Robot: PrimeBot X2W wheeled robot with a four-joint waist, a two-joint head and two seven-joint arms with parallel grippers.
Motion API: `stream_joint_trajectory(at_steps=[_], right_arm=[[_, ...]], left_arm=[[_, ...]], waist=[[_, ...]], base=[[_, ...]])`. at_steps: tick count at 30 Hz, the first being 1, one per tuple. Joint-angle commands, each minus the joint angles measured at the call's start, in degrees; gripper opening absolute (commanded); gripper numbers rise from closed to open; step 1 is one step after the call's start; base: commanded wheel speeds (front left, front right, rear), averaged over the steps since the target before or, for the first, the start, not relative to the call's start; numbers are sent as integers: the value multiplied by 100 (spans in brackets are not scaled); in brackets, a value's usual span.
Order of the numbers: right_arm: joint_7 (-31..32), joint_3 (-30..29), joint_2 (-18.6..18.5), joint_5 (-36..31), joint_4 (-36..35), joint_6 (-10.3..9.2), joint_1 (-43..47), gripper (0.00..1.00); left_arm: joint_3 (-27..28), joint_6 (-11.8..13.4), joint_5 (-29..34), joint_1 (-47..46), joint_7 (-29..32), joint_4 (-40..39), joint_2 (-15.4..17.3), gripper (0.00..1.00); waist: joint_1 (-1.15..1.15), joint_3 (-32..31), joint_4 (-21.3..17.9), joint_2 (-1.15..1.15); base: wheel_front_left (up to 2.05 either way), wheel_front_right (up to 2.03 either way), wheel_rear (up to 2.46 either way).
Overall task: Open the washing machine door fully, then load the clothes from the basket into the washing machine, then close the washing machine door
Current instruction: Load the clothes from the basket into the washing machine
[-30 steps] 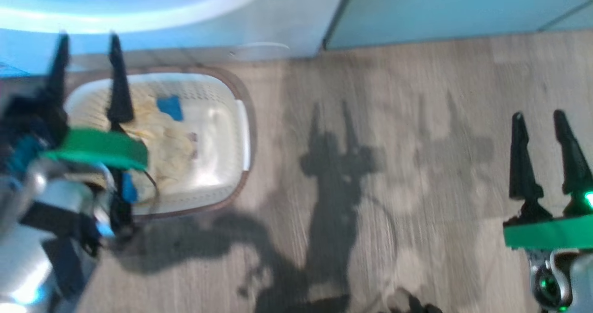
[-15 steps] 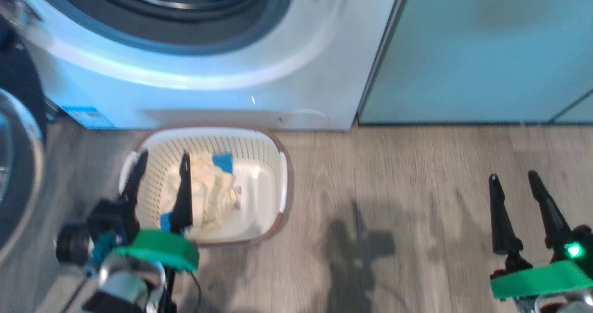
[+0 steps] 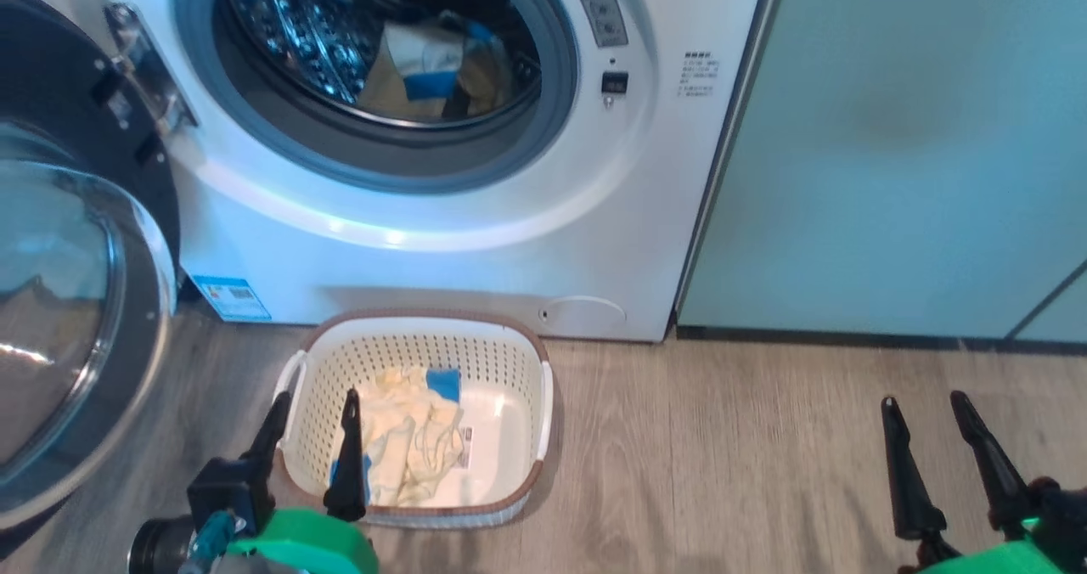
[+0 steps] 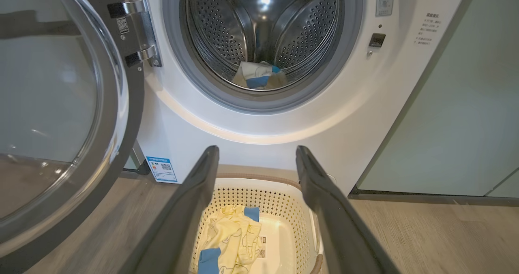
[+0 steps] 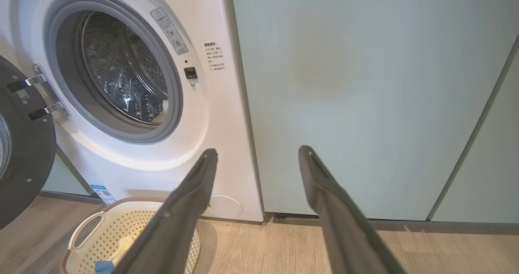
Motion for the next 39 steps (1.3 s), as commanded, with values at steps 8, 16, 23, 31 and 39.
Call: stream_joint_trajectory(at_steps=[8, 16, 23, 31, 39], right_arm=[[108, 67, -89, -15, -389, -16, 114, 100], [153, 53, -89, -30, -454, -16, 156, 100], [176, 56, -89, -19, -480, -16, 151, 100], [181, 98, -89, -8, -495, -16, 114, 100], [164, 167, -89, 21, -577, -16, -80, 100]], left_arm=[[478, -94, 131, -6, -59, -61, -97, 100], [568, -169, 188, 67, -59, -3, -174, 100], [576, -228, 226, 49, -60, 62, -229, 100], [512, -356, 256, -99, -60, 243, -315, 100], [364, -681, 157, -689, -50, 1005, -411, 100]], waist=[[1, -292, -49, -1], [1, -355, -80, -1], [1, -324, -75, -1], [1, -237, -83, -1], [1, 224, -228, -1]], base=[[0, 0, 0], [0, 0, 0], [0, 0, 0], [0, 0, 0], [0, 0, 0]])
